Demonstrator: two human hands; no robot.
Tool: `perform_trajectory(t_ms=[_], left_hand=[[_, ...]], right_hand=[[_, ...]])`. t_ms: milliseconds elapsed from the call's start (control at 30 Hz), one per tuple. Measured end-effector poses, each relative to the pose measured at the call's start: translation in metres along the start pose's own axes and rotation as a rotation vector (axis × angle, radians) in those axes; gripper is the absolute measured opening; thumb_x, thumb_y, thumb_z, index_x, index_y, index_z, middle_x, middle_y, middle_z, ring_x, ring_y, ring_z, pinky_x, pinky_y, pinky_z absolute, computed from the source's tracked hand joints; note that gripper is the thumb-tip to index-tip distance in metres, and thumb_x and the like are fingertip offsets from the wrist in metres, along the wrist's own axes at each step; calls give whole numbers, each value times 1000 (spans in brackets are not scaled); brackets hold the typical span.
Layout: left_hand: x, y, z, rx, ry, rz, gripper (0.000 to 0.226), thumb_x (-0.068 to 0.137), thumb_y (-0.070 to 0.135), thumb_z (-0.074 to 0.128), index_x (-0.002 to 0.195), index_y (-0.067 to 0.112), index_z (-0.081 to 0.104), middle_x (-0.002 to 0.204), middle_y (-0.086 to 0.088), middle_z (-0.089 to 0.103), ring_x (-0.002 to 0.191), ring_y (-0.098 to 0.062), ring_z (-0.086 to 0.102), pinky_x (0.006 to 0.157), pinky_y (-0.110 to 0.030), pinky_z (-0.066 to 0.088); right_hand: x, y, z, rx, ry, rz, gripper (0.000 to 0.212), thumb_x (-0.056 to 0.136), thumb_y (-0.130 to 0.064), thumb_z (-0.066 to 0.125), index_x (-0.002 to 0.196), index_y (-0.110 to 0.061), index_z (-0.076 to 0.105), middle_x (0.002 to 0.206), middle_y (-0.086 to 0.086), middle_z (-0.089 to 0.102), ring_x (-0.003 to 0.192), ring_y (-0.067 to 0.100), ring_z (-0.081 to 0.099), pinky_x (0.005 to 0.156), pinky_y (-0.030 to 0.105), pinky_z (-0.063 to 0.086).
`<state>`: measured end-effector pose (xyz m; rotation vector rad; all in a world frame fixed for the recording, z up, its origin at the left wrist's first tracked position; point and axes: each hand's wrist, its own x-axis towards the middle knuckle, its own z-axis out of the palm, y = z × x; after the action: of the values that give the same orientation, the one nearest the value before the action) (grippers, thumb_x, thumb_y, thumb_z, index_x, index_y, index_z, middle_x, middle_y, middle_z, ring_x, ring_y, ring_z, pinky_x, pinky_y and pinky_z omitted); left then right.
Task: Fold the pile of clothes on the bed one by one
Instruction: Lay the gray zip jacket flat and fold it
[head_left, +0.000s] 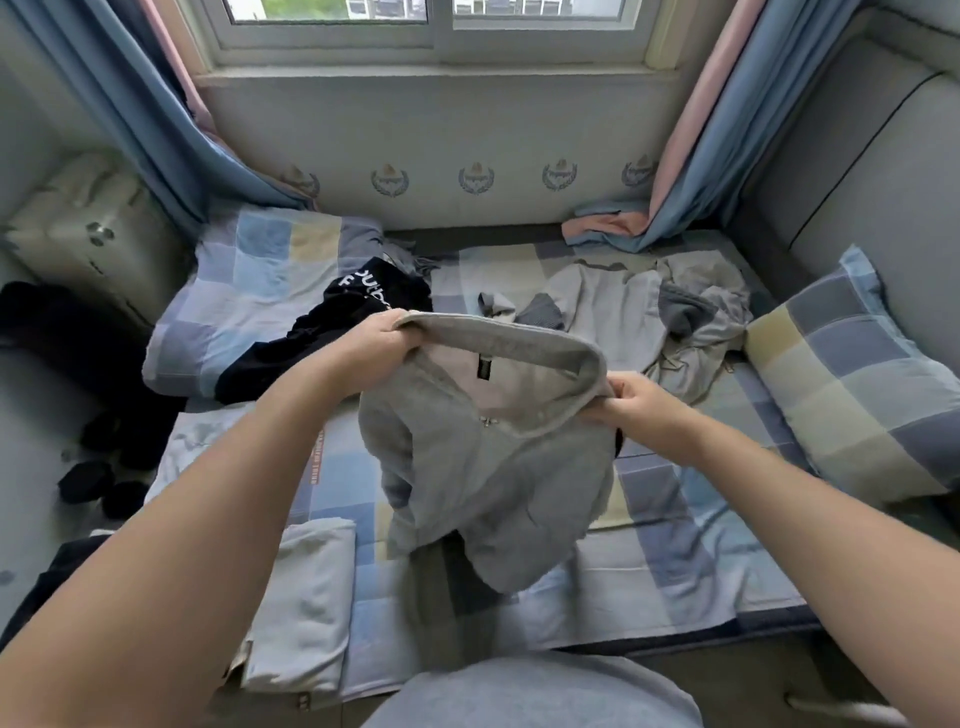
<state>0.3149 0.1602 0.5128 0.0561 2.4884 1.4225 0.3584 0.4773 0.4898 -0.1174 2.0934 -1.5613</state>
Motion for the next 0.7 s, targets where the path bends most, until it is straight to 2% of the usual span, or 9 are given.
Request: perform_trajectory(t_ms=[33,100,167,200,267,333,433,567,700], left_hand=[[-7,-1,-4,-24,-73,19,28,94,40,64,106,15,67,96,-2,70,89,-16,66,81,-30,52],[-24,0,-4,-68,-234,26,33,87,47,74,112,26,69,104,7,76,97,-6,71,86,-23,57],[-36,-7,9,55,-319,9,39,73,41,83,107,26,74,100,13,76,94,-3,70,84,-22,57],[-39,-15,19,154,-325,0,30,71,36,83,99,28,75,91,17,74,86,-3,69,78,-23,56],[-44,-24,35,238,-207,6,8,82,29,79,81,31,71,71,16,62,66,-7,56,63,-28,47],[-47,-29,43,143,-5,-3,15,91,27,71,79,22,64,69,5,52,62,-12,44,56,-27,36],[-58,-18,53,141,216,50,23,93,26,68,83,10,56,67,2,49,57,-12,40,49,-25,31],[-82,12,70,201,351,184,29,88,34,74,75,21,53,61,5,50,53,-10,41,49,-27,35],[-118,38,87,314,343,260,39,79,40,85,69,17,54,62,3,48,58,-12,38,57,-31,34]], right_hand=[[-3,-8,-8,42,19,-12,12,98,-4,59,99,-7,70,89,3,75,83,15,71,67,25,56],[-6,-23,-25,128,58,-45,16,97,-6,58,109,-4,69,98,12,73,88,23,70,71,31,59],[-10,-36,-38,154,108,-76,24,96,-6,60,118,1,65,103,15,70,91,28,68,76,36,61],[-12,-39,-44,147,130,-89,29,93,-8,63,120,3,62,103,16,69,92,30,67,77,39,59],[-19,-45,-57,102,147,-110,39,85,-13,75,115,5,59,98,16,64,88,31,61,74,42,54],[-30,-44,-73,-61,150,-101,35,79,-16,81,98,1,58,89,13,58,82,28,53,70,43,43],[-51,-38,-95,-436,155,-74,23,81,-11,80,85,-5,58,76,4,57,75,20,53,68,36,43],[-87,-22,-120,-839,328,-63,33,79,-28,81,70,-12,52,67,3,58,65,22,53,57,34,40],[-143,7,-147,-852,416,-44,45,79,-34,82,62,-14,45,61,3,51,60,22,46,54,34,35]])
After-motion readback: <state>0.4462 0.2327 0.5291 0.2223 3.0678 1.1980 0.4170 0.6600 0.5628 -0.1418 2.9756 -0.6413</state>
